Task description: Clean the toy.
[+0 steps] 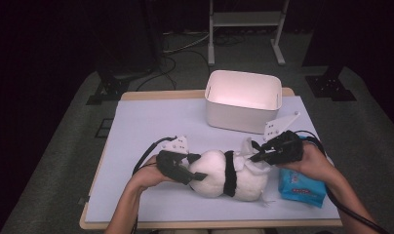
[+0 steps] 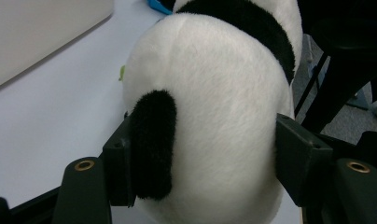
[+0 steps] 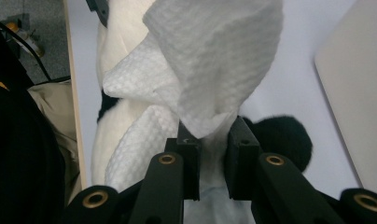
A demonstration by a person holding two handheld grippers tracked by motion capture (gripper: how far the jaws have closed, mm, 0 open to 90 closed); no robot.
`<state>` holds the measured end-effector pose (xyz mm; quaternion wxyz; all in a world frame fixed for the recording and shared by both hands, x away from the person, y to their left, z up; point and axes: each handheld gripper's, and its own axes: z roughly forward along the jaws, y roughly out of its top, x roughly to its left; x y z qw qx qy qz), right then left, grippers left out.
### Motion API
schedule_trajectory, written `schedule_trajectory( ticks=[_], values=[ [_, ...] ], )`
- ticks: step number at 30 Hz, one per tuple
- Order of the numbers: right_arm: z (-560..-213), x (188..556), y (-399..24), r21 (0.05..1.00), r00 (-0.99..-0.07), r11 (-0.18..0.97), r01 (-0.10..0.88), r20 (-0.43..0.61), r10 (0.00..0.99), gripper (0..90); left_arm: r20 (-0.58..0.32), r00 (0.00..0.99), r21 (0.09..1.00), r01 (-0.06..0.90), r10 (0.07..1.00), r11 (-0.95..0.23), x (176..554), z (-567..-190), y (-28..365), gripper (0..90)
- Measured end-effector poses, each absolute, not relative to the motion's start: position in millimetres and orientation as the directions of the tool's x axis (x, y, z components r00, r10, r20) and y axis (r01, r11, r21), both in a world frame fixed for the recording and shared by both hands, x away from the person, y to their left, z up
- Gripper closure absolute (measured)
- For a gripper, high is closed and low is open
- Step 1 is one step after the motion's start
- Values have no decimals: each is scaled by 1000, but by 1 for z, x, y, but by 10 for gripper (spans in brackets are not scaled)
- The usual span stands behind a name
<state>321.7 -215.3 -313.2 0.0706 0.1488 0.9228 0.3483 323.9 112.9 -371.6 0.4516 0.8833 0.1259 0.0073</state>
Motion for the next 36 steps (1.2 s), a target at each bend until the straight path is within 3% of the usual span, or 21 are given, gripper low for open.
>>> schedule_trajectory(
  ticks=[14,36],
  values=[
    [-322,323,-240,676,-930,683,278,10,368,776,-95,970,793,209,223,-572,322,-370,111,331],
    [-312,329,-172,648,-969,743,170,-26,244,775,-86,973,797,195,212,-572,320,-368,108,327]
  ],
)
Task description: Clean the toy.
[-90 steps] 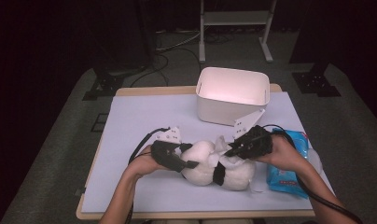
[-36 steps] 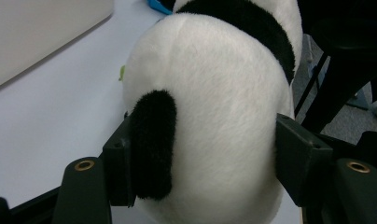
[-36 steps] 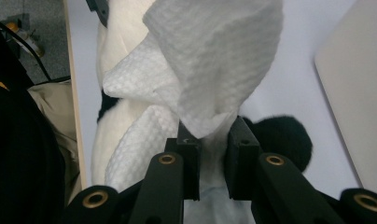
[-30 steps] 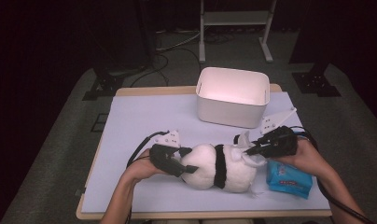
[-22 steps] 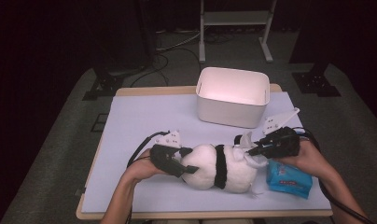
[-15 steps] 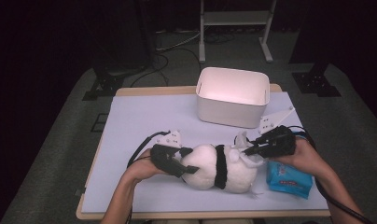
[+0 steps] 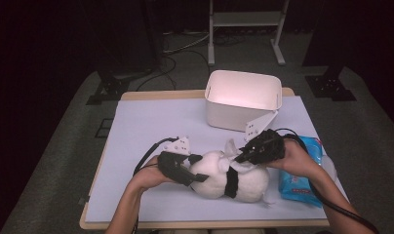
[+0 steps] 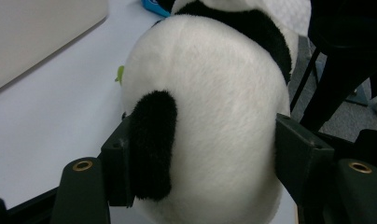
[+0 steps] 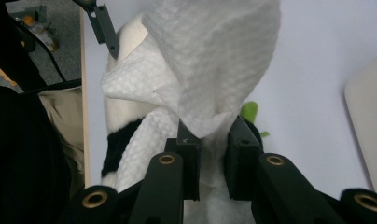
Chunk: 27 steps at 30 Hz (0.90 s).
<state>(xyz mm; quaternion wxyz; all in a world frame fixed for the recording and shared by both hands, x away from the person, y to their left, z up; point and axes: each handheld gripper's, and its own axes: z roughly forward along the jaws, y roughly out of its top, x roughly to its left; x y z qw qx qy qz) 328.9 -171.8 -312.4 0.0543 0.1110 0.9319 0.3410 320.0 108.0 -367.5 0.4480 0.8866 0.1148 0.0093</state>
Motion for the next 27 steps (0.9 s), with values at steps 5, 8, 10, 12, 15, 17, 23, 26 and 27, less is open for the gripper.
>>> schedule_trajectory(
  ticks=[5,8,10,12,15,17,23,26,27],
  values=[
    [-315,329,-163,641,-973,750,160,-27,230,775,-92,973,796,200,212,-571,320,-368,108,326],
    [-315,328,-166,642,-972,749,165,-23,233,774,-93,974,800,196,206,-568,320,-368,108,326],
    [-314,327,-169,643,-972,748,166,-24,236,773,-93,974,801,196,205,-566,320,-368,108,326],
    [-313,325,-173,643,-970,747,171,-25,243,772,-95,975,801,196,203,-566,320,-368,108,326],
    [-314,324,-181,647,-967,741,179,-22,253,772,-97,975,803,197,202,-562,320,-369,108,326],
    [-314,322,-186,650,-965,736,189,-16,262,771,-98,975,804,197,201,-562,320,-368,108,326],
    [-315,320,-203,662,-957,718,215,-4,290,768,-107,974,802,203,200,-562,320,-369,109,326],
    [-316,319,-212,668,-954,710,222,-1,300,768,-109,974,801,203,197,-562,320,-369,109,326],
    [-317,319,-214,669,-953,709,225,-1,304,768,-109,975,800,202,195,-565,320,-369,109,326]
  ],
)
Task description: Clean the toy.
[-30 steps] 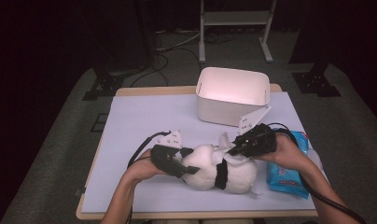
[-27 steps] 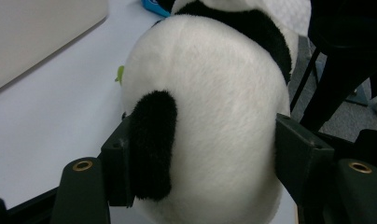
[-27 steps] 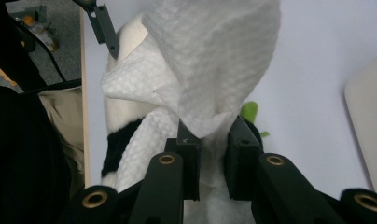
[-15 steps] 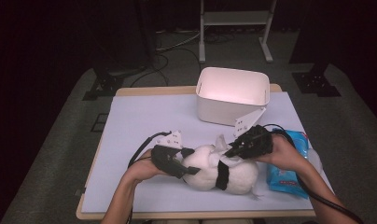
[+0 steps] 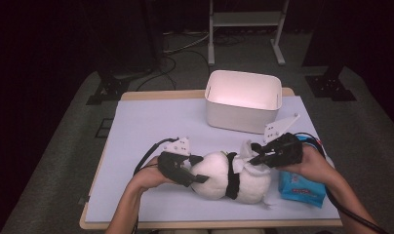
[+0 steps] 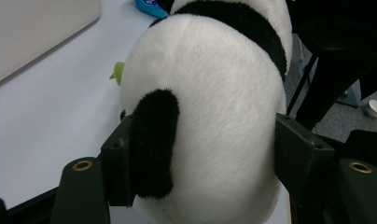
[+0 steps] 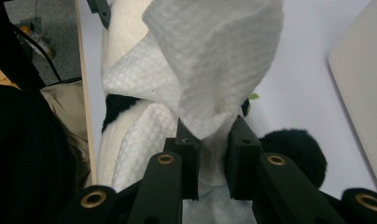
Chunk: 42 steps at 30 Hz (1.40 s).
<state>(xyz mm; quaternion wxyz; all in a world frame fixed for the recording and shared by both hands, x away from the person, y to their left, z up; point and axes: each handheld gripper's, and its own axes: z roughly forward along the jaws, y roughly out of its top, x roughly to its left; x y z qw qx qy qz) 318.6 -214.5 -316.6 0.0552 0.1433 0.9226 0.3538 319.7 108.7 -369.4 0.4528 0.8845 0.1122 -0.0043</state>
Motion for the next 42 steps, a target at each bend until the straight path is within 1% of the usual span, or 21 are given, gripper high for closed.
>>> schedule_trajectory(
  ticks=[3,8,12,14,17,20,21,25,28,34,42],
  values=[
    [-320,317,-221,675,-950,697,240,16,312,769,-112,976,801,199,185,-565,320,-370,108,323],
    [-322,313,-222,676,-952,700,232,10,306,770,-126,974,797,211,186,-566,320,-371,108,292],
    [-323,311,-221,674,-954,703,228,11,299,772,-152,970,788,236,192,-569,322,-372,109,241],
    [-324,311,-221,674,-956,704,224,9,295,772,-164,965,781,252,202,-571,323,-373,108,201],
    [-324,310,-222,674,-955,701,232,19,297,772,-191,960,778,274,203,-565,326,-375,108,176],
    [-325,310,-223,676,-956,700,229,21,293,772,-201,958,778,282,204,-562,326,-376,107,172],
    [-325,310,-223,676,-956,700,231,23,293,772,-196,960,778,276,199,-565,326,-377,107,175],
    [-322,311,-219,668,-957,710,225,13,291,773,-167,965,785,255,203,-565,323,-377,107,293],
    [-319,313,-213,659,-955,720,219,-7,297,775,-144,964,795,248,224,-554,323,-375,108,349],
    [-313,321,-197,654,-958,729,201,-26,287,780,-83,968,813,204,238,-545,321,-367,106,384],
    [-312,329,-160,631,-971,760,154,-44,233,780,-55,970,813,180,235,-554,318,-361,107,392]
  ],
)
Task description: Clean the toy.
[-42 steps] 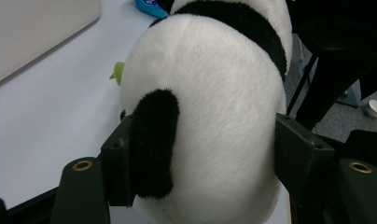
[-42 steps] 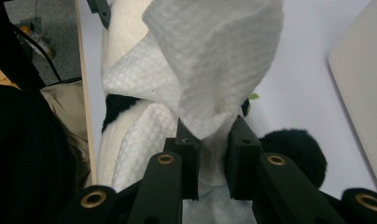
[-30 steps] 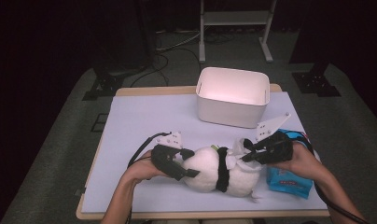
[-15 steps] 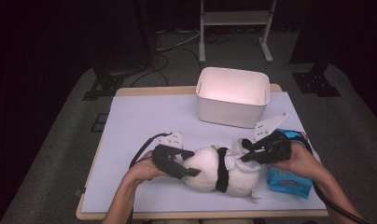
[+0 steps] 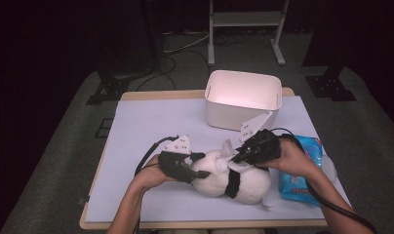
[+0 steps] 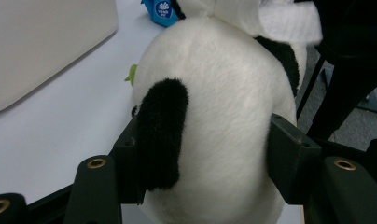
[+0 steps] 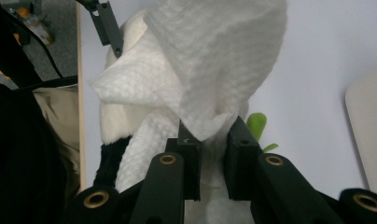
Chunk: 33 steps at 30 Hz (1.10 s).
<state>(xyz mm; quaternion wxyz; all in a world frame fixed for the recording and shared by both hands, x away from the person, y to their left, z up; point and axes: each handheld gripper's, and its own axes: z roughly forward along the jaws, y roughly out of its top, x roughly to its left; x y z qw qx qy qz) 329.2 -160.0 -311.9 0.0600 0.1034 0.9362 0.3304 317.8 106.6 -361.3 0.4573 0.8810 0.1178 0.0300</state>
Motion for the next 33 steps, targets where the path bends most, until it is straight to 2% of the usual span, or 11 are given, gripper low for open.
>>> schedule_trajectory(
  ticks=[5,20,33],
  values=[
    [-310,331,-156,620,-971,769,153,-51,234,780,-66,970,810,189,234,-556,319,-362,114,393],
    [-318,337,-223,656,-924,700,281,-12,382,779,-70,975,809,180,211,-560,318,-366,114,386],
    [-323,345,-241,665,-897,664,342,19,442,774,-73,976,806,180,207,-565,318,-367,114,384]
  ],
)
